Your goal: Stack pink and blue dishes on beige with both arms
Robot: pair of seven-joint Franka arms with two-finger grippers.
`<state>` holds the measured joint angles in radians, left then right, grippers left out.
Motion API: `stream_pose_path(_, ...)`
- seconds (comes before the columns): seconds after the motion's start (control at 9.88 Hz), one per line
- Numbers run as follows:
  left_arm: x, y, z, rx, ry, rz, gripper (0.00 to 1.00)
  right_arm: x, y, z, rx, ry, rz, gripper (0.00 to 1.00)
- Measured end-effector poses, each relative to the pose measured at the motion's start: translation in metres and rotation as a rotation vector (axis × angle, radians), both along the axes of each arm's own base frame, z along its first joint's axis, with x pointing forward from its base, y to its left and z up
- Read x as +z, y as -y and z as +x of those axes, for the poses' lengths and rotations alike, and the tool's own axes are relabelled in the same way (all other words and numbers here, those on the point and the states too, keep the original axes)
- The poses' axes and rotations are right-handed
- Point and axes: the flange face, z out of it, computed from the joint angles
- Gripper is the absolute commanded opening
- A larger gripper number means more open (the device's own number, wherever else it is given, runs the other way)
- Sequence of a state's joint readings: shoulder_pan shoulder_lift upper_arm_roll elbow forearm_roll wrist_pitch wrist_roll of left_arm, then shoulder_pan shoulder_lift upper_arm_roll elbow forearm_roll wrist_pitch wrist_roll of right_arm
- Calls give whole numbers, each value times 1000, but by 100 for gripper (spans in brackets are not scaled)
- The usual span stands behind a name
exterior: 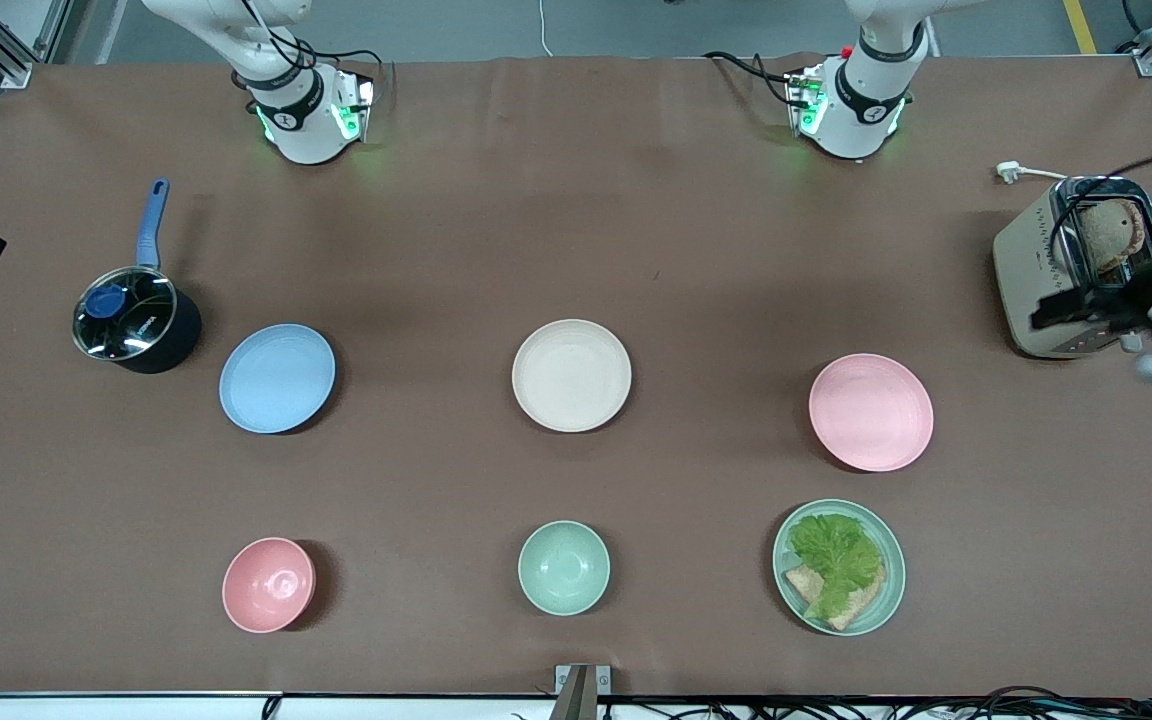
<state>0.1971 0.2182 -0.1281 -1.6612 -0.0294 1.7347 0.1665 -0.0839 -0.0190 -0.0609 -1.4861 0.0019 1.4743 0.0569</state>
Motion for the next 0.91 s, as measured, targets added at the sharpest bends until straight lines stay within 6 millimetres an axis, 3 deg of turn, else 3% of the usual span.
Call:
stream_pose_path(0.2, -74, -18, 10, -68, 39, -48, 100, -6, 0, 1, 17, -18, 3, 100)
stream_pose_path(0.41, -135, -28, 7, -100, 110, -85, 93, -43, 0, 11, 81, -55, 13, 100)
stream_pose_path(0.51, -163, -24, 2, -119, 129, -87, 84, -79, 2, 22, 119, -64, 16, 100)
stream_pose_path(0.71, -204, -21, -3, -150, 129, -98, 65, -174, 8, 38, 204, -51, 65, 100)
stream_pose_path(0.91, -237, -18, -2, -147, 135, -112, 48, -274, 23, 34, 288, -30, 127, 100)
